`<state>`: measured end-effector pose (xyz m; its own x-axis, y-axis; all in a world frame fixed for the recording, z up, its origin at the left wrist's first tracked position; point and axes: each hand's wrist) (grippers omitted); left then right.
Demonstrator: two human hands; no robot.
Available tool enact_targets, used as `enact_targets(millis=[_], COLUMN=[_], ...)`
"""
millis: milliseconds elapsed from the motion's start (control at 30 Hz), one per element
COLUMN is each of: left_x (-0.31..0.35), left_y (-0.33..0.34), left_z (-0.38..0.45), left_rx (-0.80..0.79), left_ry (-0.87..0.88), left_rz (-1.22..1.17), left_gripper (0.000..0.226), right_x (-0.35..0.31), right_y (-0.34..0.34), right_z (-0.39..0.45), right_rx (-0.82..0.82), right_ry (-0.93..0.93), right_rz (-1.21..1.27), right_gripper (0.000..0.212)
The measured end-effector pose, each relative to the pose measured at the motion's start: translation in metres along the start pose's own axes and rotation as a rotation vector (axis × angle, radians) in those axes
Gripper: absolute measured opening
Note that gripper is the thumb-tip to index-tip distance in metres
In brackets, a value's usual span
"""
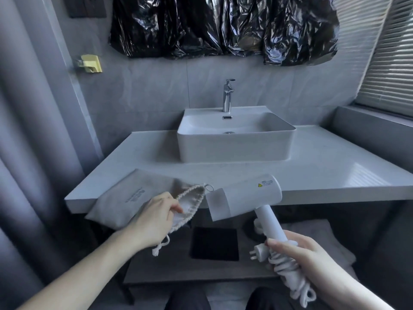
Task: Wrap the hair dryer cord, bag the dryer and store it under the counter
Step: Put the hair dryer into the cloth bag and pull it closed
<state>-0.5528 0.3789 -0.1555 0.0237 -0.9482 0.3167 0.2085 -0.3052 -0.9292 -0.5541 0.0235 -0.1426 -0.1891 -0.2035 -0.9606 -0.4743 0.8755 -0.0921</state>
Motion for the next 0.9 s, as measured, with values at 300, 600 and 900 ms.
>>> enact_targets(millis=[300, 600, 900], left_x=[0.07, 0.102, 0.116], left_y=[-0.011, -0.02, -0.023], left_z=[-0.087, -0.083, -0.083], left_rx=[0.011, -0.241, -0.331], left_ry=[0.098, 0.091, 0.104], left_rz=[-0.171, -0.365, -0.505], left_gripper=[0.081, 0.09, 0.086], right_x=[-0.013, -0.057, -0.1], right_y=[-0.02, -0.015, 0.001], right_z=[-0.082, -0.123, -0.11], right_rx=[0.123, 0.21, 0.062], right_ry=[-0.072, -0.239, -0.202], right_rz=[-0.511, -0.986, -1.722], right_gripper=[0.021, 0.01, 0.028])
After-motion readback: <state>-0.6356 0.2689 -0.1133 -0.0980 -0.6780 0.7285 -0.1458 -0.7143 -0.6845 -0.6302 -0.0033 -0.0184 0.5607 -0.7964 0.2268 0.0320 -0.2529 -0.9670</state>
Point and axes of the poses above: each hand's wrist, its own z-axis towards the middle knuckle, its own y-axis out of the palm, x = y × z, and after that the axes turned 2 degrees about y, right-handed
